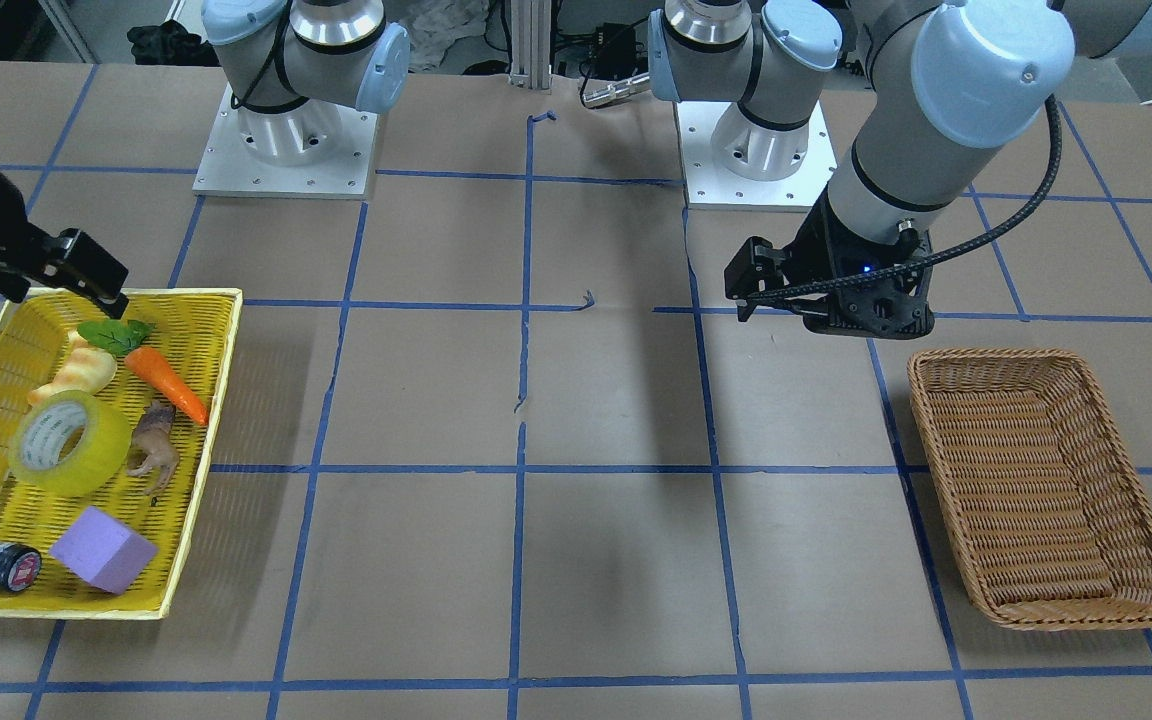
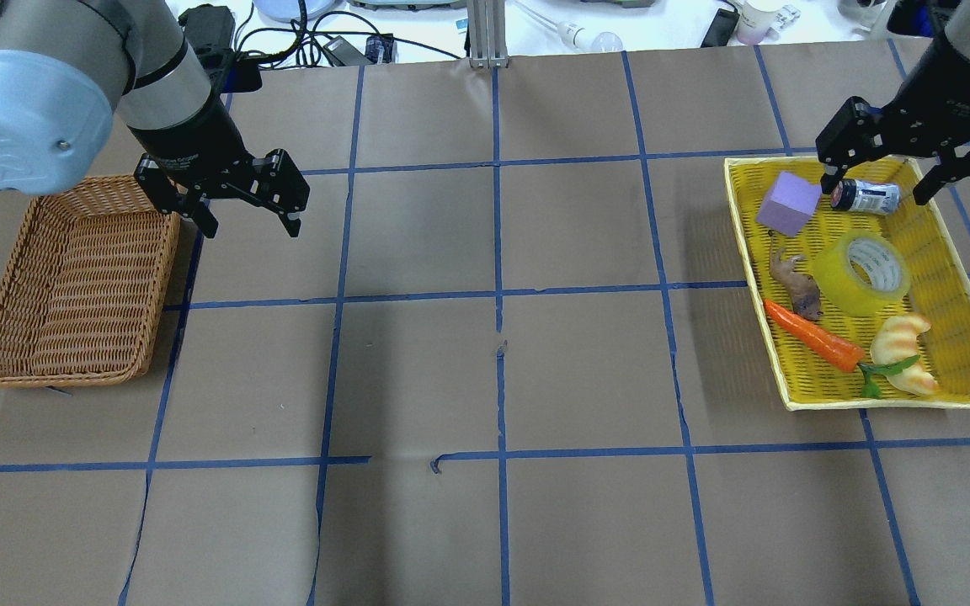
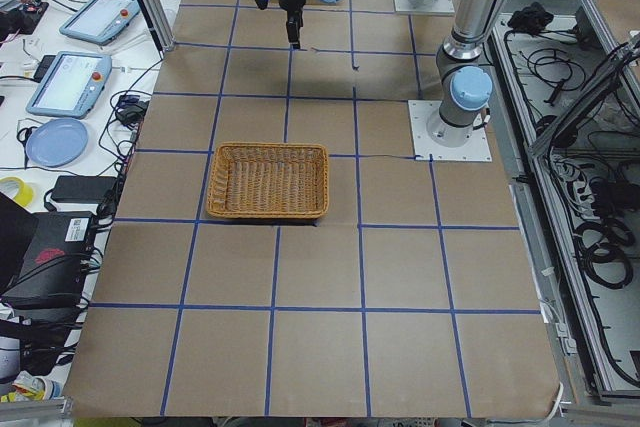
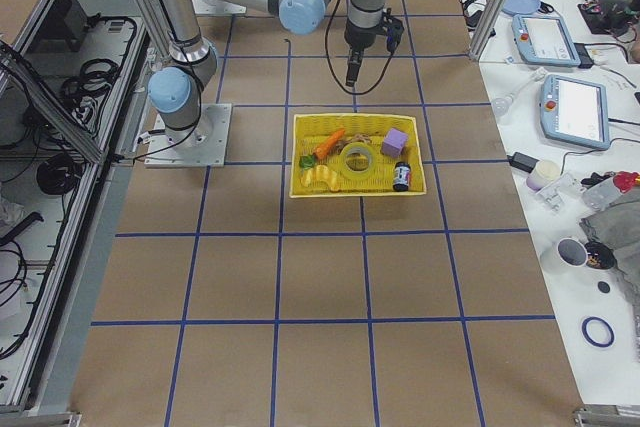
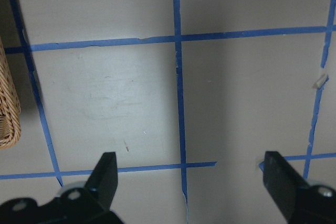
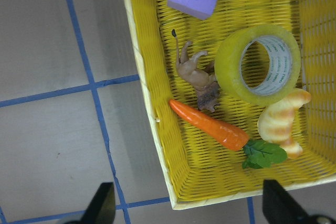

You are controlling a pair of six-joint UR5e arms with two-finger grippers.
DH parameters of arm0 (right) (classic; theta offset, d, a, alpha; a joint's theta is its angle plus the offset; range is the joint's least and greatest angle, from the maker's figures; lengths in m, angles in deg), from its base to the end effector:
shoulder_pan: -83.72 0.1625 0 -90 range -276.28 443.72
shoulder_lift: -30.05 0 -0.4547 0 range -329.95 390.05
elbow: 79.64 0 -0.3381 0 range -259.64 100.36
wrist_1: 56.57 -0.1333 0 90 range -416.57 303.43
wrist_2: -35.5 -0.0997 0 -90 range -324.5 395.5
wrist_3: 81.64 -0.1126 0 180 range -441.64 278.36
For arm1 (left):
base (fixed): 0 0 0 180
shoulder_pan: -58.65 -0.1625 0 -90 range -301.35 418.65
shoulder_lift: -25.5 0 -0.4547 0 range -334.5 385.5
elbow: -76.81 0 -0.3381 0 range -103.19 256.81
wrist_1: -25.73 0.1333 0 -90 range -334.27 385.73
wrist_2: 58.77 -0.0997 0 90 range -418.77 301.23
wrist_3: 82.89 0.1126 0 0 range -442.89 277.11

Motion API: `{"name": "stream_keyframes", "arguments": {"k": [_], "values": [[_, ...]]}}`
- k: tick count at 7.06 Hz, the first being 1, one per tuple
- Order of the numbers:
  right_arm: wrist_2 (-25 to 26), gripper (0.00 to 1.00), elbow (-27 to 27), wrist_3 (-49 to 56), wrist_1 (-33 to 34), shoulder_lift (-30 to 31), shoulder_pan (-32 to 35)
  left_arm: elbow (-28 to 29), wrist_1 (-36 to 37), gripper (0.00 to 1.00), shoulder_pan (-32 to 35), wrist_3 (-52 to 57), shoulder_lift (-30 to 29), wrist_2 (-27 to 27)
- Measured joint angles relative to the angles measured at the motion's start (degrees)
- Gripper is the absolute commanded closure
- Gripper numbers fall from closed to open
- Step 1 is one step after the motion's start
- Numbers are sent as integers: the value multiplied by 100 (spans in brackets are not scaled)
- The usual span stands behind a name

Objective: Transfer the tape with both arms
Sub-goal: 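Lower the right gripper into the tray onto the tape roll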

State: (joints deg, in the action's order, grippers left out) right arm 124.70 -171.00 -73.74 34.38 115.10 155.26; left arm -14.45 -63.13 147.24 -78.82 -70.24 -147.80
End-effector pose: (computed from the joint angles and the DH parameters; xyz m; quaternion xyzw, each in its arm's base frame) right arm -0.0190 -0.4829 0.4569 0.0922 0.9946 0.0439 0.0175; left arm -0.1236 -0.4719 0.4515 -0.0227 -0.9984 -0.0507 0.0109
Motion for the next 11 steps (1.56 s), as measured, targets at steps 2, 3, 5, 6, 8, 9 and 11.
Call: {"name": "stream_keyframes", "arguments": {"k": [2,3,5,6,8,9,11], "values": [[-21,0,-9,363,537,-567,-231,1,6,0,-2,6,-18,2],[-45,0,-19,463,726,-808,-353,2,8,0,-6,6,-30,6],[-84,0,-298,638,1093,-1091,-565,3,30,0,-14,7,-86,2],[-94,0,-587,653,1421,-1131,-593,3,58,0,-16,7,-112,1],[-96,0,-965,650,1913,-1232,-600,3,102,0,-20,7,-149,-8],[-91,0,-1023,648,2011,-1325,-604,3,109,0,-23,7,-159,-13],[-89,19,-1053,634,2091,-1510,-606,3,119,0,-26,7,-164,-17]]}}
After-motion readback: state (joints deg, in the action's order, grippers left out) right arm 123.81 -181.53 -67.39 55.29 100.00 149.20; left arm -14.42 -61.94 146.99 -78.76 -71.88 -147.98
